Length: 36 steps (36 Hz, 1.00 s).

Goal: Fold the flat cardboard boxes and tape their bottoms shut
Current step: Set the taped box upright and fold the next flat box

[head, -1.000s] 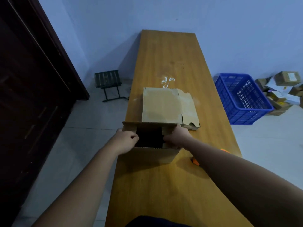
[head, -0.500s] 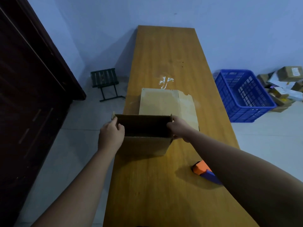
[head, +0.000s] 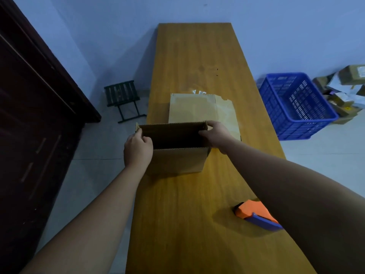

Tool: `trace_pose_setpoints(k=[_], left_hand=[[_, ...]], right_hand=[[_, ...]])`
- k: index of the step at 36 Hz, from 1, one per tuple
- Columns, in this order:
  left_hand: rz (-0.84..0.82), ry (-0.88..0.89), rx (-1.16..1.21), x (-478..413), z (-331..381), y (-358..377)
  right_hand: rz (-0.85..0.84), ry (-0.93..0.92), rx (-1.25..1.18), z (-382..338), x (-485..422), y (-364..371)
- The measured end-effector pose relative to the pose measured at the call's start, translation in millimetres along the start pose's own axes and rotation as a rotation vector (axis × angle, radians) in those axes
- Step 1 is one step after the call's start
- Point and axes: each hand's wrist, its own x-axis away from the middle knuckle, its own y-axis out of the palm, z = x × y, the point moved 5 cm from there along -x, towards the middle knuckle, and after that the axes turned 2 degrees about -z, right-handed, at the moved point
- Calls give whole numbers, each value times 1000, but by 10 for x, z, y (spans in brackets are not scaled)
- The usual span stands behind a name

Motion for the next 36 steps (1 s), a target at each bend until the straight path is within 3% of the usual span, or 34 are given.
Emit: trace_pose_setpoints(k=[5,9,12,16,19,23,28,33,36], left_hand=[[4,38,-13,-163,101,34],[83,104,-54,-156,161,21],[196,268,-164,-97,235,39],[282,590,-277,37,426,134],[62,720,-324,107,558,318],[-228,740,-559,117,604,509],[-371,644,-580,94,499,612],[-38,883,-569,189,575,552],[-21,898,-563,183,602,550]], right_hand=[[-95,50,-304,56,-78,-92],[108,118,-368,201,-141,-213],[283,151,-77,324,-176,-281],[268,121,343,441,-257,-268],[212,15,753,444,-310,-182],[-14,-111,1113,520,-370,9],[-152,-105,1221,597,-404,110],[-138,-90,1211,682,-464,100],[-119,-104,1184,707,-444,86]])
